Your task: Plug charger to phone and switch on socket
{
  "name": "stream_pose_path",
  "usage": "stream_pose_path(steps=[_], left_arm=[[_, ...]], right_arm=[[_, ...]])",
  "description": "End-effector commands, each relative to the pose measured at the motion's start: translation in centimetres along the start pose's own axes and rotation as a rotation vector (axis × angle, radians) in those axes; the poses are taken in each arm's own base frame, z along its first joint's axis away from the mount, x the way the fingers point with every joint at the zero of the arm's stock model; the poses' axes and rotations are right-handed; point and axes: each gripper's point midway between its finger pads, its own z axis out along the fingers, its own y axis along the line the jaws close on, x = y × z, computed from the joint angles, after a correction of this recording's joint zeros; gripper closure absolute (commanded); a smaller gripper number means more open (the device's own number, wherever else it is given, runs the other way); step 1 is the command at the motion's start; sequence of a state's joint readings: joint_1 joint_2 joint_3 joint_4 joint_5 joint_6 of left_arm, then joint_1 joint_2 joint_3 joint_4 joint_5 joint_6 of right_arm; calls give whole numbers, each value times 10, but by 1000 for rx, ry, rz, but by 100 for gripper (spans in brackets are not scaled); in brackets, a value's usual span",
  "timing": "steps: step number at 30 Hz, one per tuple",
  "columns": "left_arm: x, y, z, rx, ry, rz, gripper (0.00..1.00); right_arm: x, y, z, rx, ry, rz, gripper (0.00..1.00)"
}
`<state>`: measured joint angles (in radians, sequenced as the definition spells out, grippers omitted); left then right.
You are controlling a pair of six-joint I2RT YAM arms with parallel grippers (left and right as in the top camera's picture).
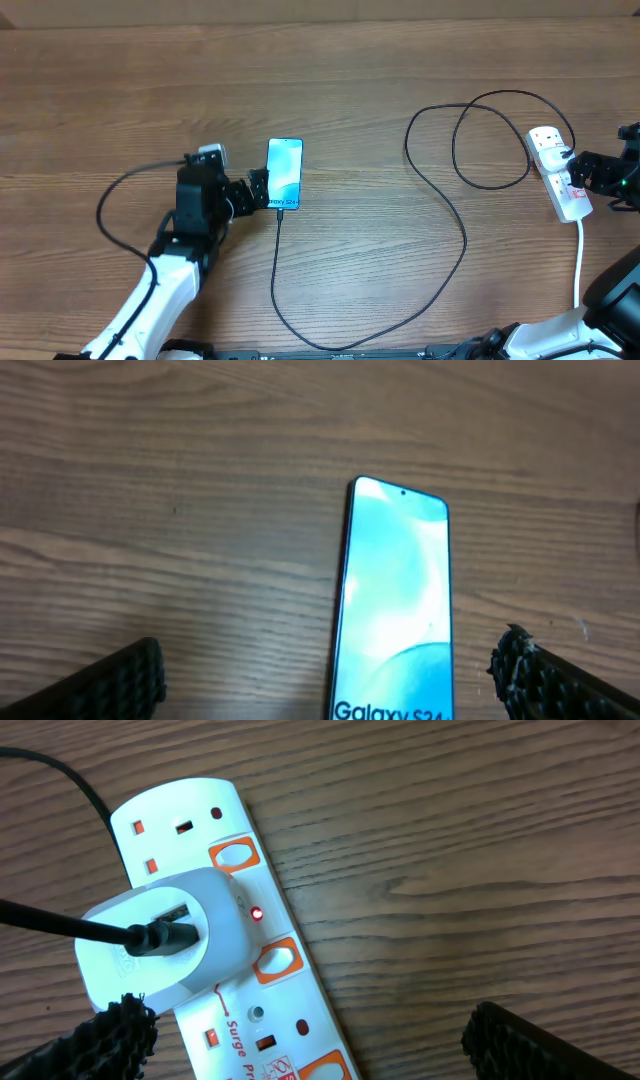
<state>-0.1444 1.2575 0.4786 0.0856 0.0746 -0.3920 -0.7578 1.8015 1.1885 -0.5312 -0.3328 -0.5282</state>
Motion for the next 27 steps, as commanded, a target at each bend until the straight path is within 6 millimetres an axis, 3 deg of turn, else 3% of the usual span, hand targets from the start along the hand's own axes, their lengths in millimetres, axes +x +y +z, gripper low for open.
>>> stream_pose_path(steps=[1, 27], left_arm=[[12, 0, -5, 23, -28, -19, 0], [50, 35, -36, -5, -215, -22, 0]], right_arm=[[-7, -1, -5, 9, -21, -17, 0], [-7, -1, -5, 9, -21, -18, 0]])
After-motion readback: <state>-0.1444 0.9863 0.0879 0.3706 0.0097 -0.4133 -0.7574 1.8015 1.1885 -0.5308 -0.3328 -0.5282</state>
